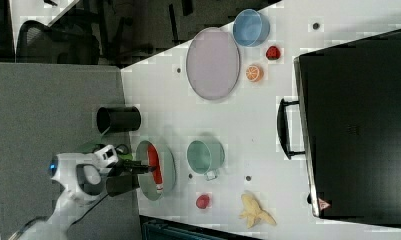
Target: Pick Ketchup from the table and place it in strainer.
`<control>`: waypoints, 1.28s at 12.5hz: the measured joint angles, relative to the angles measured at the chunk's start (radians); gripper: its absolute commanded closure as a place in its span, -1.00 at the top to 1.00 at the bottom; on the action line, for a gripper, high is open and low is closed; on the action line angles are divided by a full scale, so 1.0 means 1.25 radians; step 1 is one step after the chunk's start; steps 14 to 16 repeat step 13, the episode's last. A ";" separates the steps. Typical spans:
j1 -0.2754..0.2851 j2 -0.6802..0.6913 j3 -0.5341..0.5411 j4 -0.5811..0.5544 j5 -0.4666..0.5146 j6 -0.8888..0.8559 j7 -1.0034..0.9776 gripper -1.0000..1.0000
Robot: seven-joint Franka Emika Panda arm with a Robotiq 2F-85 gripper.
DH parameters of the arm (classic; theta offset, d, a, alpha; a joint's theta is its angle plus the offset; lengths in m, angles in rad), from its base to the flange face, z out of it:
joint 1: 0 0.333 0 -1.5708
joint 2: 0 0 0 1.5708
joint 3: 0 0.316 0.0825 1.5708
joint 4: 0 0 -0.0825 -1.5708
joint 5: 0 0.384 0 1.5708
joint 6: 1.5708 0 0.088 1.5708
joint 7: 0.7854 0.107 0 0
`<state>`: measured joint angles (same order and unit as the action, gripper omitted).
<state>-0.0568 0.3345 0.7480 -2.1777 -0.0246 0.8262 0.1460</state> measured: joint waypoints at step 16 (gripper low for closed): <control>-0.197 -0.444 -0.330 0.157 0.052 -0.427 0.021 1.00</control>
